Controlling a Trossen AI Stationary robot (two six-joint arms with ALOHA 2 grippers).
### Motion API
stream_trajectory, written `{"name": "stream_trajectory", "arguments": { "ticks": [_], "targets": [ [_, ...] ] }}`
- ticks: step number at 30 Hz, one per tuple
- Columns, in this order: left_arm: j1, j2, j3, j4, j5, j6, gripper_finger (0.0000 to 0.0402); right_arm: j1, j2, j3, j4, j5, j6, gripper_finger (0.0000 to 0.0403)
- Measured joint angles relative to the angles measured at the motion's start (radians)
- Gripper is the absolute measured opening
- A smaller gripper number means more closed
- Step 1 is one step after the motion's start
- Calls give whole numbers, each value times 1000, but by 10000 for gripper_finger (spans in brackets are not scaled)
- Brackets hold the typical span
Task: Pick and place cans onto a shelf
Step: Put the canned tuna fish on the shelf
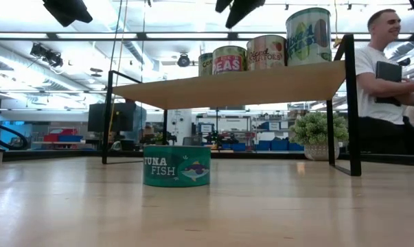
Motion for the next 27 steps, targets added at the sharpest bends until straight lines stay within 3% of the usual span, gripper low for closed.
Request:
{"name": "stream_trajectory", "arguments": {
  "ticks": [7,12,19,23,27],
  "targets": [
    [-2,52,0,104,48,-1,203,82,1,0,-20,6,123,348],
    [-2,183,-1,196,105,-1,249,143,1,0,-49,7,203,348],
    [-9,351,-1,378,167,4,282,243,-32,0,-79,29,332,348],
    [-8,424,-1,421,191,-28,291,323,-63,0,-77,101,436,348],
    [-11,486,11,436,200,-35,291,424,-68,-2,-22,264,463,348]
  ]
}}
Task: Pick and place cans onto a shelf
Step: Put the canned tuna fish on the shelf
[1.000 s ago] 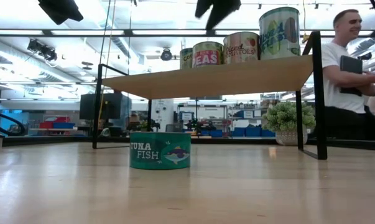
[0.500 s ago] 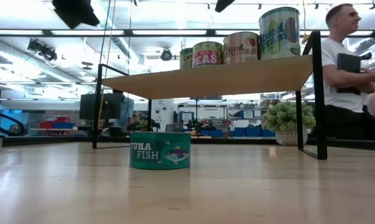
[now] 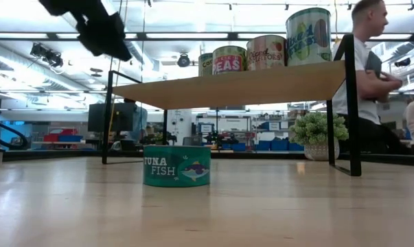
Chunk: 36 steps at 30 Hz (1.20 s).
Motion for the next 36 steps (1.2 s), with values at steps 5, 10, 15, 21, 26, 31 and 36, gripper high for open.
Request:
{"name": "stream_trajectory", "arguments": {
  "ticks": [5,10,15,21,26,31,36],
  "targets": [
    [1,100,118,-15,-3,38,291,91,4,-26,68,132,17,348],
    [12,233,238,-29,-39,142,291,148,4,-27,109,159,71,348],
    [28,363,302,-61,-20,83,291,201,4,-27,148,187,61,348],
    [45,457,321,-61,31,56,291,244,4,-30,126,220,69,348],
    [50,482,320,-64,30,86,291,254,5,-74,128,304,102,348],
    [62,483,322,-85,29,103,291,254,5,-94,129,299,103,348],
    [82,483,331,-127,28,50,291,245,5,-94,129,301,97,348]
  ]
}}
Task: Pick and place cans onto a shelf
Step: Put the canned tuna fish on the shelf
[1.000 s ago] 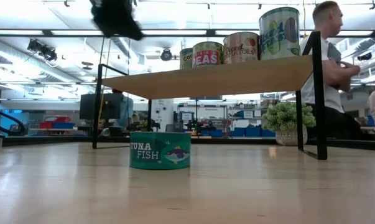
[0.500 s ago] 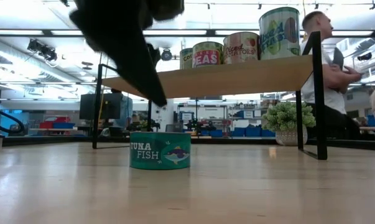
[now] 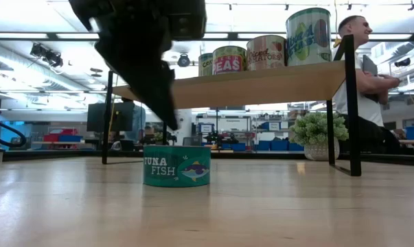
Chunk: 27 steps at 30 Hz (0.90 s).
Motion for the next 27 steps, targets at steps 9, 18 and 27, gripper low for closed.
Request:
{"name": "stream_trajectory", "arguments": {
  "ticks": [9,18,27],
  "targets": [
    [-9,-3,55,-249,257,34,291,-5,0,0,-5,-41,8,348],
    [20,2,50,-238,293,11,376,-5,0,0,-8,-56,33,348],
    [4,34,50,-210,159,-8,395,-5,0,0,-7,-64,20,348]
  ]
}}
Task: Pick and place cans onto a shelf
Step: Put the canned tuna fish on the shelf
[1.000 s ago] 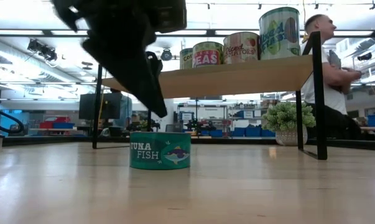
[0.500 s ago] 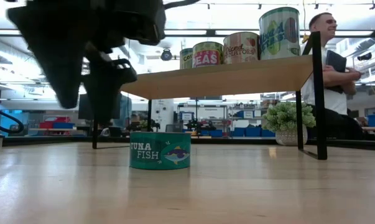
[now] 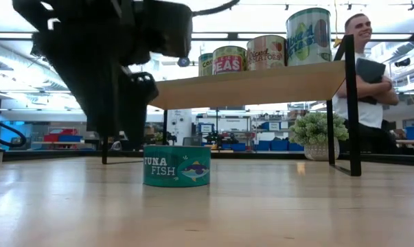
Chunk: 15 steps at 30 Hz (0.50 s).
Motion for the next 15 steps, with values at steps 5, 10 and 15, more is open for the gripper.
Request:
{"name": "stream_trajectory", "arguments": {
  "ticks": [5,10,15],
  "targets": [
    [2,41,1,33,-2,41,397,0,0,0,7,0,5,348],
    [8,68,0,53,-27,77,397,0,0,0,9,-1,8,348],
    [17,68,0,113,-81,106,397,0,0,0,10,-3,11,348]
  ]
}}
